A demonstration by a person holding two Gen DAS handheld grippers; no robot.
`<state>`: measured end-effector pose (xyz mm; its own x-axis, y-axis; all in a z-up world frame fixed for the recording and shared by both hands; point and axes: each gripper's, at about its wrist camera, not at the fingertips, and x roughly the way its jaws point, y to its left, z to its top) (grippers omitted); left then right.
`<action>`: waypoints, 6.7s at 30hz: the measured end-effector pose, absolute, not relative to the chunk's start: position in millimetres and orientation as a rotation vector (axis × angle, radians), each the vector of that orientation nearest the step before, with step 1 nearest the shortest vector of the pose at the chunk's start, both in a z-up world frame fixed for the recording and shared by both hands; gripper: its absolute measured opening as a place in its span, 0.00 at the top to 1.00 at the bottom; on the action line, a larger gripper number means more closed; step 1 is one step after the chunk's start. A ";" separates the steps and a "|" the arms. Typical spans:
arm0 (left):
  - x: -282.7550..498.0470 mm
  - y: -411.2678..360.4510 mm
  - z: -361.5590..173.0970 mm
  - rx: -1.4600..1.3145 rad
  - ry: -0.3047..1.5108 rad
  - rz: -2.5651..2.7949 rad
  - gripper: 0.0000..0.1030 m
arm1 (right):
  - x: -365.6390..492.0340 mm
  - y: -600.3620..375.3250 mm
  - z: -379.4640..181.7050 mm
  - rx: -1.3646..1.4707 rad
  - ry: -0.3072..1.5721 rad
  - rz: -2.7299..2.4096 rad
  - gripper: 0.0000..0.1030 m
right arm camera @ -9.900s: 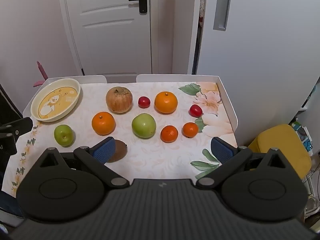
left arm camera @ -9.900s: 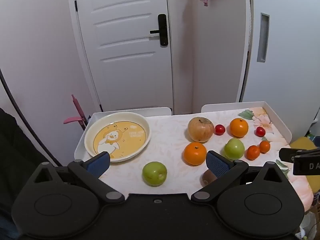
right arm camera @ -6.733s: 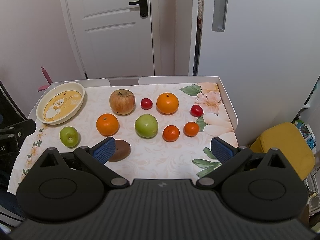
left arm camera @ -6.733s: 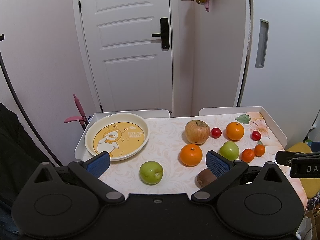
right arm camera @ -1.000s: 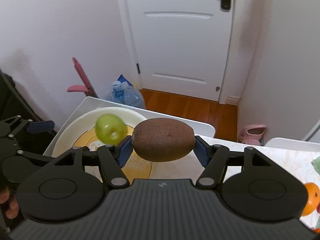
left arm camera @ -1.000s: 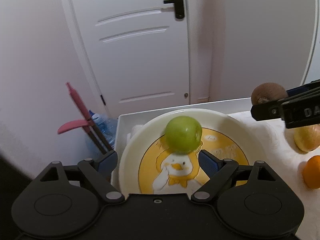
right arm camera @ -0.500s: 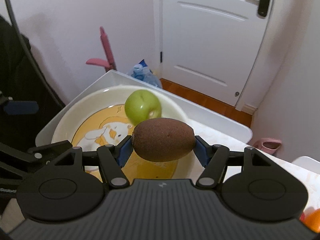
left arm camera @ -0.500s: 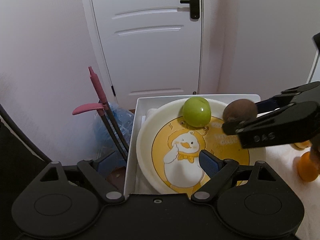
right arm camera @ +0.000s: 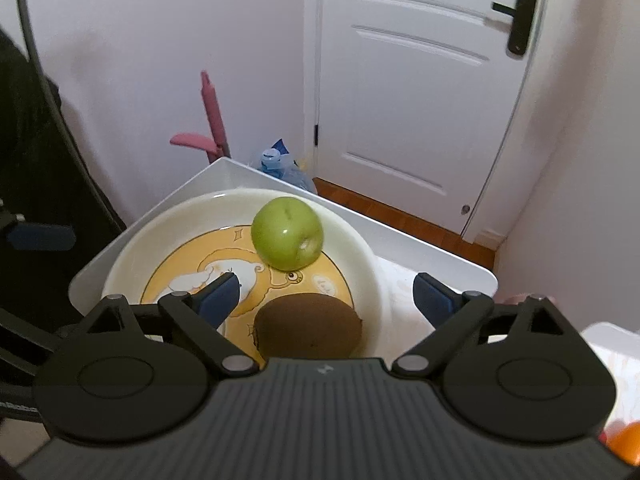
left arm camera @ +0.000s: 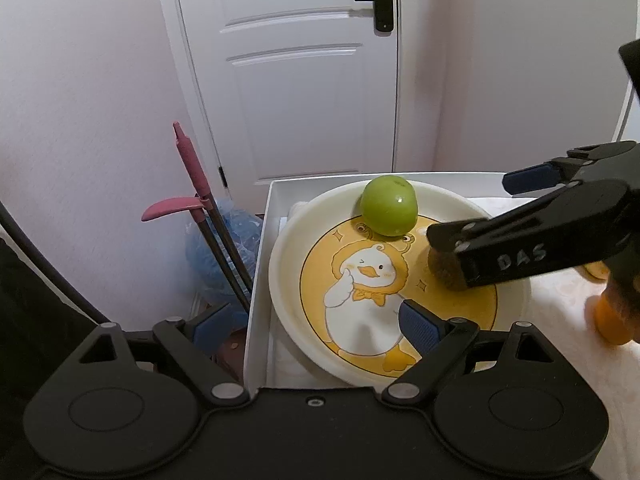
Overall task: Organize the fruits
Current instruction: 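Release the apple into the duck bowl with the left tool while the right tool releases the kiwi, then move both tools back over the remaining fruit, then grasp the large orange with the left tool while the right tool grasps a tangerine, then carry the orange with the left tool while the right tool carries the tangerine to the bowl, then release the orange into the bowl with the left tool while the right tool releases the tangerine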
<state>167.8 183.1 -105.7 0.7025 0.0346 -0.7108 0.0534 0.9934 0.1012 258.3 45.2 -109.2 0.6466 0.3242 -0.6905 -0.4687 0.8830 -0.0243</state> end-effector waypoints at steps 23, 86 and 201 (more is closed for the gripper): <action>137.6 161.8 -43.8 0.121 0.689 -0.027 0.07 | 184.6 -2.5 -35.7 -0.077 0.702 0.355 0.00; 120.8 -83.6 -164.7 0.182 0.667 -0.066 0.37 | 90.3 -255.3 -166.7 0.010 0.713 0.119 0.27; 179.9 182.9 -89.4 0.068 0.750 -0.018 0.10 | 197.5 -2.5 -89.2 -0.110 0.767 0.348 0.48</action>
<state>179.9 182.9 -89.4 0.7314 0.0082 -0.6819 0.0404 0.9977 0.0553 197.5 -2.5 -89.2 0.6661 0.2682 -0.6959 -0.3477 0.9372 0.0283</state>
